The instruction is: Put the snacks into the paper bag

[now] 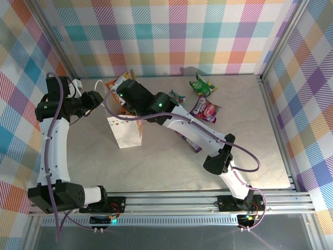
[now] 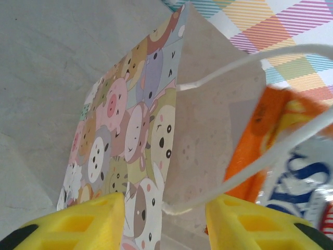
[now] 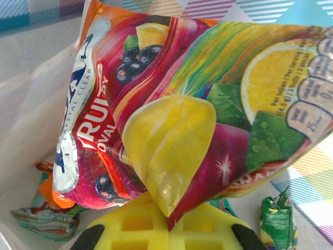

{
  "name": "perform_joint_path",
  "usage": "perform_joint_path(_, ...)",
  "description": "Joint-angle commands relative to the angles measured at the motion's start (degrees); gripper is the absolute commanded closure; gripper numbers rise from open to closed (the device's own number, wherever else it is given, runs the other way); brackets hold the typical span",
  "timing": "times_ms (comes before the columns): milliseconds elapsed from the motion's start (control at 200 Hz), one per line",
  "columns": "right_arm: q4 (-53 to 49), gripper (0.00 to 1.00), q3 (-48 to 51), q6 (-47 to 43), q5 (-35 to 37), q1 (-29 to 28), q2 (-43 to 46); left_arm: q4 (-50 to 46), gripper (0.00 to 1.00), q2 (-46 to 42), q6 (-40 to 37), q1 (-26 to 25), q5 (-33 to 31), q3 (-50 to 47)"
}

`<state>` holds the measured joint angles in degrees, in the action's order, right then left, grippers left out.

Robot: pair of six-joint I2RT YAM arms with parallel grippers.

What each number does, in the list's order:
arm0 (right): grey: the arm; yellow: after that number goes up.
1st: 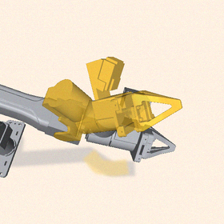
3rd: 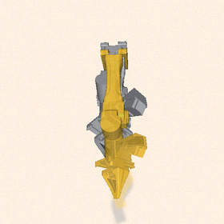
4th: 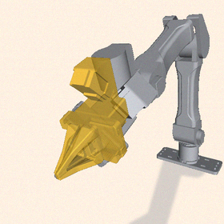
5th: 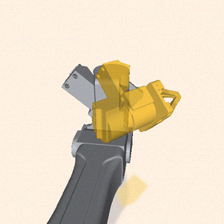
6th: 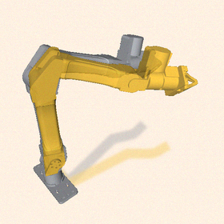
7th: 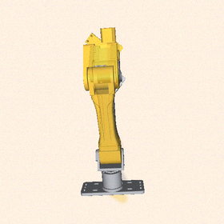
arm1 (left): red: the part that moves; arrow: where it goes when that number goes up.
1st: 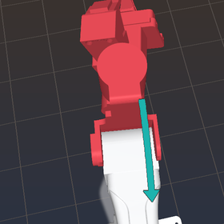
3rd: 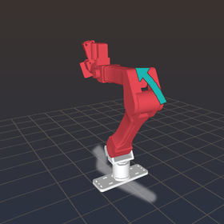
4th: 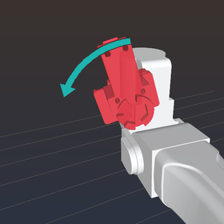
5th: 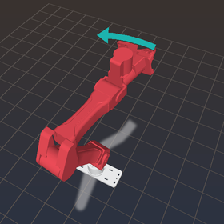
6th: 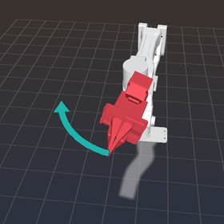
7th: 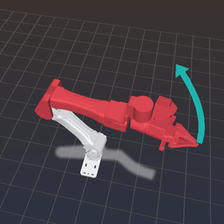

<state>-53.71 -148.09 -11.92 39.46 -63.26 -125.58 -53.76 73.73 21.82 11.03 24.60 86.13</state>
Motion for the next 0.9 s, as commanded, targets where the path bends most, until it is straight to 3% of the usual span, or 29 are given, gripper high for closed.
perform_joint_path(0, 2.25, 1.00, -2.26, -2.77, 4.75, -0.71, -0.03, 2.07, 0.55, 1.05, -0.36, 0.75, 1.15, 1.84)
perform_joint_path(255, 4.60, 1.00, -2.20, -6.89, 9.86, -1.38, -0.19, 3.41, 0.59, 2.47, -0.25, 0.75, -0.80, 1.70)
perform_joint_path(540, 8.04, 1.00, -2.19, -11.10, 15.22, -1.69, -1.12, 4.63, 0.79, 3.01, 0.66, 0.74, -2.98, 0.76)
perform_joint_path(895, 6.22, 1.00, -2.19, -9.79, 11.06, -2.39, -1.36, 5.68, 0.83, 2.57, 1.42, 0.75, -3.22, -0.81)
